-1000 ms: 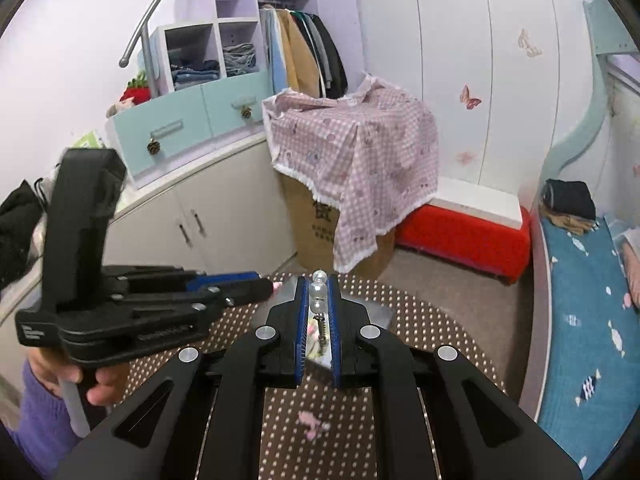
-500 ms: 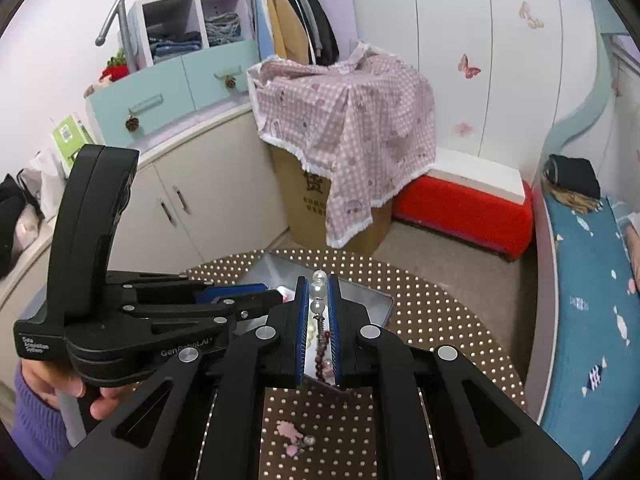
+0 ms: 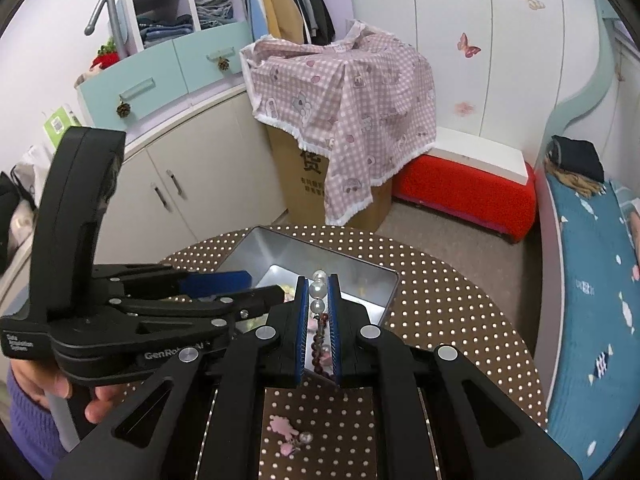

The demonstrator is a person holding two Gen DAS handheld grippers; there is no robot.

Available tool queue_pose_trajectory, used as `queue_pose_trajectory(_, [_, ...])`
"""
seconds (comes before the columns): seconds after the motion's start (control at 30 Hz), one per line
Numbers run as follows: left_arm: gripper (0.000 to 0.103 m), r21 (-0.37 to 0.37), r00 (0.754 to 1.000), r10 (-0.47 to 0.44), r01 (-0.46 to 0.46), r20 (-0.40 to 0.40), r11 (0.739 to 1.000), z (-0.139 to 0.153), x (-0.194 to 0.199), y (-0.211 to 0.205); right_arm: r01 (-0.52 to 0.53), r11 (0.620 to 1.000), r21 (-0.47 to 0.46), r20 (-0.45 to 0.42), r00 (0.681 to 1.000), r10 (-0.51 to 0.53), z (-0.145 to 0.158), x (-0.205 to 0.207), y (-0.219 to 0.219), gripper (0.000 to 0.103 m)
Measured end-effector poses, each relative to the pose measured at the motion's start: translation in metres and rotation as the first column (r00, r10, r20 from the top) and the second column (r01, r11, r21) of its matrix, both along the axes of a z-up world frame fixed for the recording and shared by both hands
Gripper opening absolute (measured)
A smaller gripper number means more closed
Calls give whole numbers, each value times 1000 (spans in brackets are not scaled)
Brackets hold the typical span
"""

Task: Organize jewelry
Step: 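Lower both charms into the grey box and open both tools, then withdraw both tools from the box toward the last pink charm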

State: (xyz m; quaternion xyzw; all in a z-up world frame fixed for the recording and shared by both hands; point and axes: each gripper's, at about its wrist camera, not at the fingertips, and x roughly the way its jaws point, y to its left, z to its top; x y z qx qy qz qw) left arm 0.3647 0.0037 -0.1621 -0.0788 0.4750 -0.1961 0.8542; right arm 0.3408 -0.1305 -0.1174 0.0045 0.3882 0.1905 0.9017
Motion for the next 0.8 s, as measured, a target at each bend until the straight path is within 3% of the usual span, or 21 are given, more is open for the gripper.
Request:
queue_pose_trajectory(0.37, [36,-3,1000,5,-5,9,1000,2,-8,2,11,1000,-5,-16,1000,-11,-7,2,0,12])
queue_pose_trajectory(0.5, [50,-4,999,15,-15,33,1000,6,-17,4,19,1000,-11,-14,1000,-19,-6,-2,-1,12])
queue_pose_trajectory(0.57, [51,-7,999,13,-13,45,1000,10,-22,5,20,1000,-11,-13,1000,-20,-5,-7,-3,13])
queue_pose_trajectory(0.7, [59,-13,997,26,-25,74,1000,17,-36,7,34,999,-11,2,999,-34,-1,-18,-6,34])
queue_pose_trajectory(0.8, [59,-2,995,32,-31,89,1000,19,-48,11,46,999,-11,25,999,-46,3,-34,-11,39])
